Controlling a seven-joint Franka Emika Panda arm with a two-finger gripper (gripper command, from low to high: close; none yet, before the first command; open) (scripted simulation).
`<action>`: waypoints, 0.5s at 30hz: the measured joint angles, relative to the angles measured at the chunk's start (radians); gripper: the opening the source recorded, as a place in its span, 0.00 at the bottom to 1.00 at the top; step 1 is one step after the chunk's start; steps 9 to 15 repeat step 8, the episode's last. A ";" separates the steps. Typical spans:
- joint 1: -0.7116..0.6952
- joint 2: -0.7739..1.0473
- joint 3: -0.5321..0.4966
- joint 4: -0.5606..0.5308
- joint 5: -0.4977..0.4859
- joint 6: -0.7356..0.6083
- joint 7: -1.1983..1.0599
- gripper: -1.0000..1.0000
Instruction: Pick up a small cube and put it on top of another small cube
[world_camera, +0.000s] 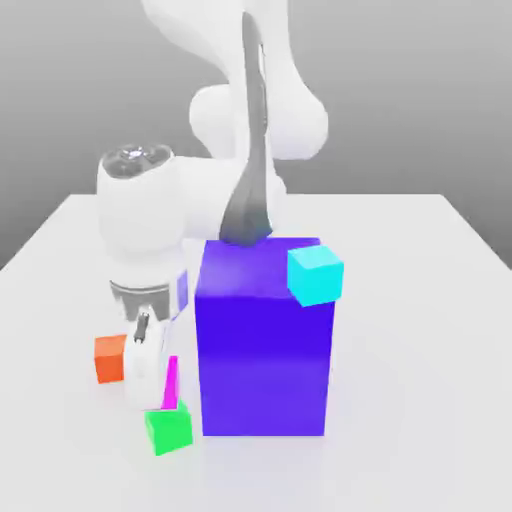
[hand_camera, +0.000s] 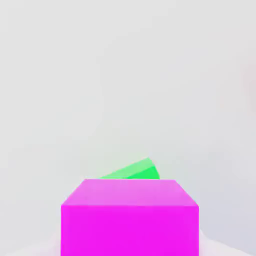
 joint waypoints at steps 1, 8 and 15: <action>0.004 0.017 -0.006 0.000 -0.010 0.016 0.007 1.00; 0.004 0.019 -0.006 0.000 -0.012 0.016 0.008 1.00; 0.004 0.019 -0.006 0.000 -0.012 0.016 0.008 1.00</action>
